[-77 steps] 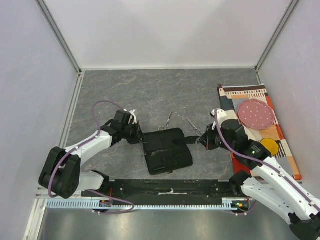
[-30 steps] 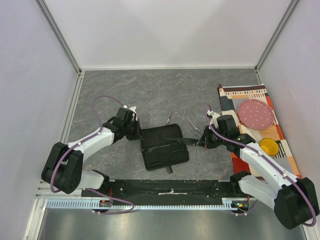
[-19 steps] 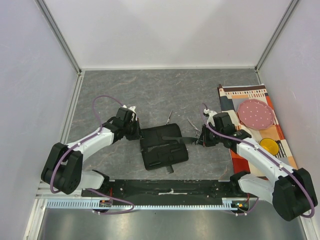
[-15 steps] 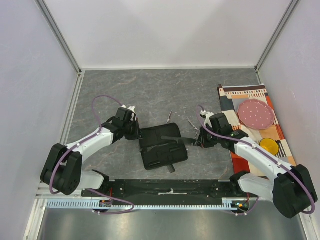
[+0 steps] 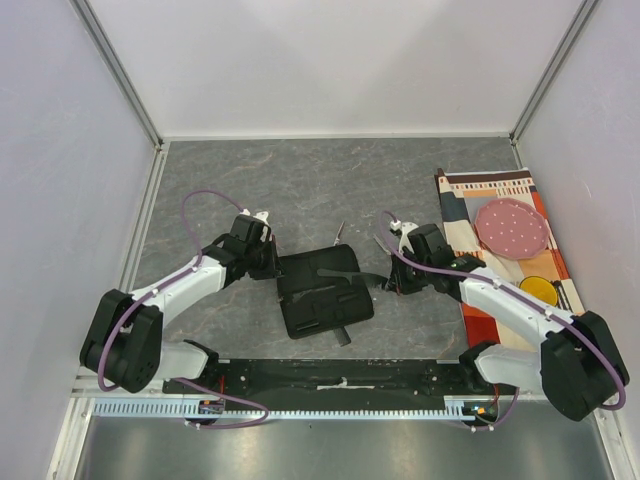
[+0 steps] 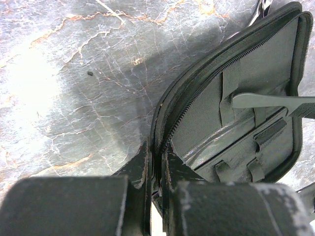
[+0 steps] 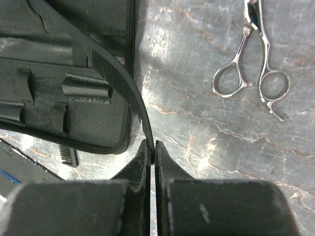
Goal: Sort the hair-cutting tools
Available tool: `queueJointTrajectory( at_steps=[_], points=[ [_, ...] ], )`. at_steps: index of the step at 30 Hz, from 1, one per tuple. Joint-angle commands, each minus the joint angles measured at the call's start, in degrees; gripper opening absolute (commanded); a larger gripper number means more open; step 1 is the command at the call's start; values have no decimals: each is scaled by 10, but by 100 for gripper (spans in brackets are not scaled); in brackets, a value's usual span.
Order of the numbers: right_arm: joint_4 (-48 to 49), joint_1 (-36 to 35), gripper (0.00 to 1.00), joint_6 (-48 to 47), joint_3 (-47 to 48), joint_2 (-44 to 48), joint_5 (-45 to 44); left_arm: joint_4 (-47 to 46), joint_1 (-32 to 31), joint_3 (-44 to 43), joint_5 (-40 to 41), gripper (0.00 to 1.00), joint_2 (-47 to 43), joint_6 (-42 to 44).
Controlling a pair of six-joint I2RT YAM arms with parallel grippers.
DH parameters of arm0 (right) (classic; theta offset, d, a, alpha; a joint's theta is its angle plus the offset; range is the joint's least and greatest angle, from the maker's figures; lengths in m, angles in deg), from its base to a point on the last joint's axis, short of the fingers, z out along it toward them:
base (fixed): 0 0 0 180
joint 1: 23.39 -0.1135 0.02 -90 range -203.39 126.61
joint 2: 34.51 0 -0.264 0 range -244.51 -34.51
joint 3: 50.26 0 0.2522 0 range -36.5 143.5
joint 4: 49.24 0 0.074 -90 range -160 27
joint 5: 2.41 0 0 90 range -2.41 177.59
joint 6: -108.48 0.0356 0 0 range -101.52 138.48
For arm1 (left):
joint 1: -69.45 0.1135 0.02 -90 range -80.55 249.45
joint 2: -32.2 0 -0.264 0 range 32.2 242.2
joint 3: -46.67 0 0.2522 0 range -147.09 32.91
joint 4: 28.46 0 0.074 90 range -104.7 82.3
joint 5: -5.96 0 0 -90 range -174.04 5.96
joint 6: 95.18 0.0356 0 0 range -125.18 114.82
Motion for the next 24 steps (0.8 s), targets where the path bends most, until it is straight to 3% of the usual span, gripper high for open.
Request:
queueJointTrajectory(
  at_steps=[1, 11, 24],
  points=[
    [-24, -8, 0, -18, 46, 5, -49, 20, -5, 2, 59, 2, -4, 34],
    [-124, -8, 0, -21, 116, 24, -69, 17, -12, 4, 49, 2, -11, 29],
    [-183, -8, 0, -41, 127, 32, 16, 10, -20, 7, 55, 2, -14, 28]
  ],
)
